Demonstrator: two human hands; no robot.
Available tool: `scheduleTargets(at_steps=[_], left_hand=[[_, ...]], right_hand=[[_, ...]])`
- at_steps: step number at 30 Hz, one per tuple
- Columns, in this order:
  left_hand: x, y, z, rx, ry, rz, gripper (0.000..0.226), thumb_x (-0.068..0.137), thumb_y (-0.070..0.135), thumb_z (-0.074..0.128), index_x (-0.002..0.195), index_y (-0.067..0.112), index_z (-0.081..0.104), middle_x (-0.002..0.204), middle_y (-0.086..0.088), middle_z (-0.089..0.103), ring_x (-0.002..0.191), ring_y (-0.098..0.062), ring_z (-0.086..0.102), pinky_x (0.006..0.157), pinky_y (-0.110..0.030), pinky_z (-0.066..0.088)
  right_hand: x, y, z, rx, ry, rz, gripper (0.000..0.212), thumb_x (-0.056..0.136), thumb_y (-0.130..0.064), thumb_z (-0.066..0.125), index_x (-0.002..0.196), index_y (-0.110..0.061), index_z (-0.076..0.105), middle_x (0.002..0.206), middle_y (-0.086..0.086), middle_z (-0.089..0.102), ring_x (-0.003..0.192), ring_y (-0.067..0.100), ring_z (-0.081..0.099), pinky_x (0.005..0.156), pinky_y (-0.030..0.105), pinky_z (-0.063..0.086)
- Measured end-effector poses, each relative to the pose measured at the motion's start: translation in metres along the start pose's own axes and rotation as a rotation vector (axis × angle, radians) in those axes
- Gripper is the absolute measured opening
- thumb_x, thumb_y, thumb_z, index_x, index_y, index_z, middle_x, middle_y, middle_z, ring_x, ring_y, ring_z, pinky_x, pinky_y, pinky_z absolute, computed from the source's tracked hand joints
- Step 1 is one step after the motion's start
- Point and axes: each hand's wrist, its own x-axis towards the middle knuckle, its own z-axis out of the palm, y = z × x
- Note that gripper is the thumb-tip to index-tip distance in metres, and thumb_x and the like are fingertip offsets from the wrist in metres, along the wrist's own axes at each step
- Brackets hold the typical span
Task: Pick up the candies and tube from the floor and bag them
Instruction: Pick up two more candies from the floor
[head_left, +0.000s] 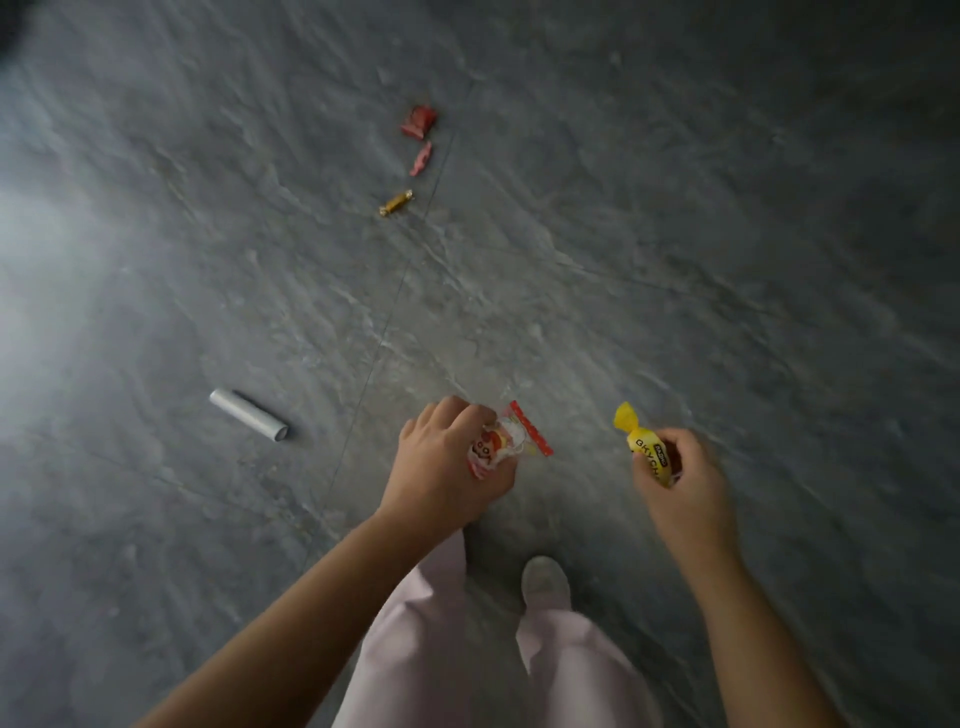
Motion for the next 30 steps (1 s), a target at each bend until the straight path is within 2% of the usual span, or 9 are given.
scheduleTargets(at_steps=[3,7,12,16,21,25,28,30], left_hand=[[-0.012,0.044,-0.023,0.011,-0.058,0.072,0.051,0.066,0.050,0.052,0.097,0.011,0.064,0.088,-0.008,0.062,0.081,-0.030,0.059,0.075,-0.035,0.037],[-0.029,0.091,-0.047,0.002,-0.130,0.167,0.048,0.065,0.050,0.053,0.091,0.011,0.065,0.082,-0.007,0.062,0.075,-0.030,0.061,0.070,-0.034,0.040],[-0.041,0.136,-0.076,0.015,-0.223,0.361,0.047,0.066,0.051,0.053,0.090,0.012,0.064,0.082,-0.007,0.062,0.073,-0.029,0.061,0.066,-0.034,0.043],[-0.037,0.165,-0.096,0.019,-0.289,0.506,0.047,0.066,0.051,0.052,0.088,0.011,0.064,0.080,-0.007,0.061,0.070,-0.028,0.061,0.061,-0.034,0.045],[-0.025,0.202,-0.115,0.008,-0.350,0.705,0.045,0.068,0.050,0.051,0.086,0.011,0.064,0.079,-0.005,0.060,0.073,-0.028,0.059,0.064,-0.038,0.048],[-0.022,0.238,-0.117,-0.010,-0.431,0.861,0.046,0.069,0.053,0.049,0.084,0.011,0.065,0.077,-0.005,0.060,0.072,-0.024,0.058,0.067,-0.031,0.043],[-0.028,0.267,-0.108,-0.022,-0.509,0.964,0.051,0.068,0.056,0.048,0.090,0.013,0.066,0.082,-0.005,0.061,0.078,-0.023,0.057,0.069,-0.023,0.036],[-0.036,0.288,-0.098,-0.035,-0.570,1.039,0.055,0.068,0.057,0.048,0.096,0.012,0.065,0.085,-0.005,0.061,0.081,-0.023,0.057,0.071,-0.024,0.037]], right_hand=[[-0.033,-0.007,-0.054,0.036,0.069,0.049,0.015,0.076,-0.011,0.065,0.086,-0.017,0.055,0.088,0.011,0.056,0.076,0.028,0.053,0.067,0.043,0.046],[-0.081,-0.018,-0.112,0.031,0.130,0.105,0.015,0.077,-0.012,0.064,0.087,-0.016,0.054,0.088,0.011,0.056,0.070,0.022,0.051,0.063,0.035,0.042],[-0.135,-0.042,-0.162,0.030,0.215,0.137,0.017,0.077,-0.012,0.066,0.091,-0.012,0.057,0.086,0.005,0.053,0.074,0.020,0.051,0.063,0.030,0.037],[-0.175,-0.059,-0.184,0.016,0.338,0.165,0.015,0.073,-0.005,0.068,0.085,-0.008,0.060,0.078,0.005,0.053,0.066,0.019,0.050,0.057,0.021,0.031],[-0.220,-0.073,-0.194,0.078,0.473,0.262,0.030,0.071,-0.002,0.068,0.077,-0.026,0.051,0.072,-0.013,0.046,0.066,0.004,0.048,0.064,0.006,0.034],[-0.249,-0.082,-0.201,0.101,0.626,0.388,0.025,0.073,-0.003,0.068,0.079,-0.024,0.055,0.074,-0.013,0.049,0.069,0.006,0.049,0.061,0.011,0.035],[-0.271,-0.087,-0.204,0.116,0.799,0.489,0.027,0.072,-0.002,0.068,0.077,-0.025,0.054,0.077,-0.003,0.053,0.068,0.014,0.051,0.058,0.013,0.033],[-0.289,-0.086,-0.207,0.131,0.892,0.560,0.027,0.071,-0.002,0.067,0.076,-0.025,0.053,0.075,-0.004,0.052,0.066,0.010,0.049,0.059,0.011,0.034]])
